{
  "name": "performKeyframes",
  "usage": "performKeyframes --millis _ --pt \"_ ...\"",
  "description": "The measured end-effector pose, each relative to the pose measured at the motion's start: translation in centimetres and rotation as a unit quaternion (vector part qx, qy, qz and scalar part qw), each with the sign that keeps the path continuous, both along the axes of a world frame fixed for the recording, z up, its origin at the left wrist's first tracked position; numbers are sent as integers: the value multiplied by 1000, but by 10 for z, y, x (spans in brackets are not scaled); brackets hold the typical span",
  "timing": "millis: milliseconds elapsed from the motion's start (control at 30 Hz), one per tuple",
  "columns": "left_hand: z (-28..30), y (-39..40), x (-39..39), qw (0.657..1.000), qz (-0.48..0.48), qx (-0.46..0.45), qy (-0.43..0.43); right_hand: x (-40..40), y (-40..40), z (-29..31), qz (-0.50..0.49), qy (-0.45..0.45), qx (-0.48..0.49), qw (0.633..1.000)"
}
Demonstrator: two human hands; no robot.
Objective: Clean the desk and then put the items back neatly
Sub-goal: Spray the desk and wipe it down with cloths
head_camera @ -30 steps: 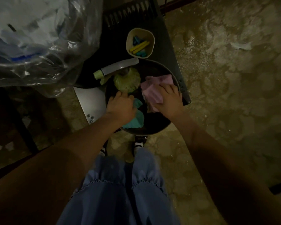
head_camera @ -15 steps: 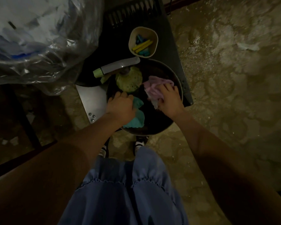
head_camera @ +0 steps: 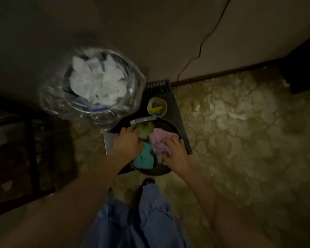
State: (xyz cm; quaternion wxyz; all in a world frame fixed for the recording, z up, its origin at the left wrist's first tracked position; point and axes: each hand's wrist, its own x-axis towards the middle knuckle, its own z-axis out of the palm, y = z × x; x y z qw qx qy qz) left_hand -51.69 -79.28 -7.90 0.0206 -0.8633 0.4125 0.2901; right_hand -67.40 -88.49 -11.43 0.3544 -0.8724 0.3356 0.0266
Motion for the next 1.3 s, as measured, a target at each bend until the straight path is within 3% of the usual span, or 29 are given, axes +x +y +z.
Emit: performKeyframes --millis 300,467,633,833,1000,1133,1300 --pt "125 154 73 982 163 -45 -87 99 136 115 161 -58 -8 985" --pt "169 309 106 947 277 -46 -157 182 250 163 279 -105 -28 954" --pt "205 500 121 911 380 -38 -157 242 400 199 363 -148 -8 920" --pt "230 690 109 843 496 -11 -208 291 573 218 439 -176 25 881" --pt "227 786 106 812 547 11 -202 321 674 227 484 -174 43 857" --pt "213 840 126 800 571 28 -184 356 737 219 511 -166 43 842" --pt "199 916 187 811 554 44 -185 425 817 191 519 -152 45 840"
